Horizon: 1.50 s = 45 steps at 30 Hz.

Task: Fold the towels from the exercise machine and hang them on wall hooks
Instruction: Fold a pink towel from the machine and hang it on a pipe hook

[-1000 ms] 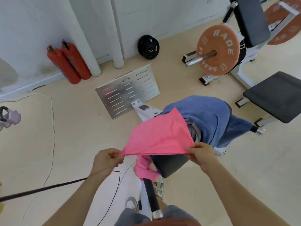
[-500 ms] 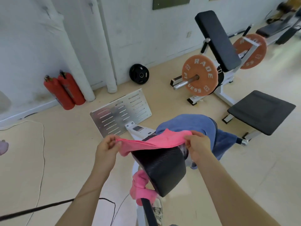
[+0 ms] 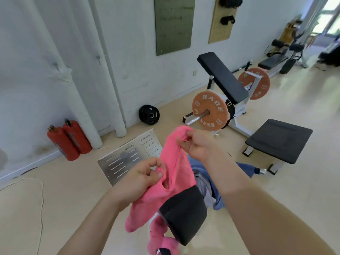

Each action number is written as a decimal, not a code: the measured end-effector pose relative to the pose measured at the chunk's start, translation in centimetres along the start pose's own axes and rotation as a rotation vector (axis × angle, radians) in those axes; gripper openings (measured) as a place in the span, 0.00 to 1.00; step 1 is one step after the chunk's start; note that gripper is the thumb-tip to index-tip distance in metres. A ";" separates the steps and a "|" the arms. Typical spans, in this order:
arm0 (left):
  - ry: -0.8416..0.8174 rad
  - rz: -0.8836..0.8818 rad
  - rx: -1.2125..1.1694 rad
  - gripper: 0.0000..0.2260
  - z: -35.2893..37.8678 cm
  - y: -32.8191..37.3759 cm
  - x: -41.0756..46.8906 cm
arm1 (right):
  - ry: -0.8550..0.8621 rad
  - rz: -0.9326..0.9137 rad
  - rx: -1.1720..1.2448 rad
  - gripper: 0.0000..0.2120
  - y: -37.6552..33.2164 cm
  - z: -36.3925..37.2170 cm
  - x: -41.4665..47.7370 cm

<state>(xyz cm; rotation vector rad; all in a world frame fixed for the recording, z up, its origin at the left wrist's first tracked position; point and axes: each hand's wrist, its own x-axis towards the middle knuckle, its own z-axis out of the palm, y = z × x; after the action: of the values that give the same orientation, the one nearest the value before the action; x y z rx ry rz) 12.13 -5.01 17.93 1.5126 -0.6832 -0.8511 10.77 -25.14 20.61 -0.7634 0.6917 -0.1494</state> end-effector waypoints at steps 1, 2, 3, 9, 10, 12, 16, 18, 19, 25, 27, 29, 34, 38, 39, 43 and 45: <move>-0.003 -0.028 0.019 0.04 0.6 -0.7 -0.1 | -0.009 0.045 0.009 0.09 0.4 0.1 -0.1; -0.016 -0.055 0.065 0.06 1.0 -1.4 -0.1 | -0.017 0.079 0.012 0.08 0.7 0.2 -0.5; -0.045 -0.084 0.125 0.07 1.4 -2.1 -0.1 | -0.017 0.097 0.021 0.06 1.0 0.2 -0.6; -0.147 -0.109 0.348 0.03 2.2 -1.7 -0.8 | 0.032 -0.163 -0.216 0.14 2.1 0.5 -2.4; -0.098 -0.066 0.350 0.04 1.7 -1.0 -0.8 | 0.025 -0.220 -0.321 0.12 2.1 0.6 -3.0; 0.073 0.019 0.316 0.05 0.5 0.5 -1.0 | -0.024 -0.319 -0.637 0.07 1.9 0.8 -4.5; 0.341 0.196 0.281 0.06 -0.6 4.2 -0.9 | -0.189 -0.430 -0.995 0.07 0.8 0.8 -6.8; 0.411 0.239 0.263 0.07 -0.2 5.2 -0.8 | -0.213 -0.518 -1.090 0.06 0.4 1.3 -7.5; 0.437 0.245 0.257 0.07 0.1 5.5 -0.7 | -0.210 -0.556 -1.103 0.05 0.4 1.5 -7.8; 0.550 0.276 0.149 0.07 1.9 6.1 -0.6 | -0.134 -0.705 -1.100 0.04 0.2 1.9 -8.3; 0.576 0.272 0.141 0.06 2.2 6.2 -0.5 | -0.123 -0.709 -1.069 0.05 0.1 1.7 -8.4; 0.605 0.266 0.148 0.05 2.4 6.3 -0.3 | -0.151 -0.713 -1.067 0.04 0.0 1.6 -8.5; 0.615 0.285 0.143 0.07 2.3 6.6 -0.2 | -0.328 -0.733 -1.108 0.09 -0.9 1.5 -8.9; 0.526 0.262 0.180 0.15 1.4 7.0 -0.4 | -0.409 -0.723 -1.173 0.12 -1.7 1.6 -9.1; 0.507 0.268 0.232 0.14 1.3 7.1 -0.5 | -0.430 -0.715 -1.188 0.13 -1.8 1.6 -9.1; 0.559 0.277 0.359 0.09 1.2 7.5 -0.4 | -0.505 -0.678 -1.222 0.11 -2.9 1.9 -9.2; 0.597 0.294 0.372 0.10 0.8 7.4 -0.2 | -0.569 -0.706 -1.318 0.08 -3.8 2.0 -9.3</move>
<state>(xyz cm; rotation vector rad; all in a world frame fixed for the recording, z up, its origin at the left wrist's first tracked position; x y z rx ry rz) 11.73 -6.19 25.26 1.8220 -0.6083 -0.0264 5.26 -23.35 29.09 -2.1992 -0.1591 -0.0894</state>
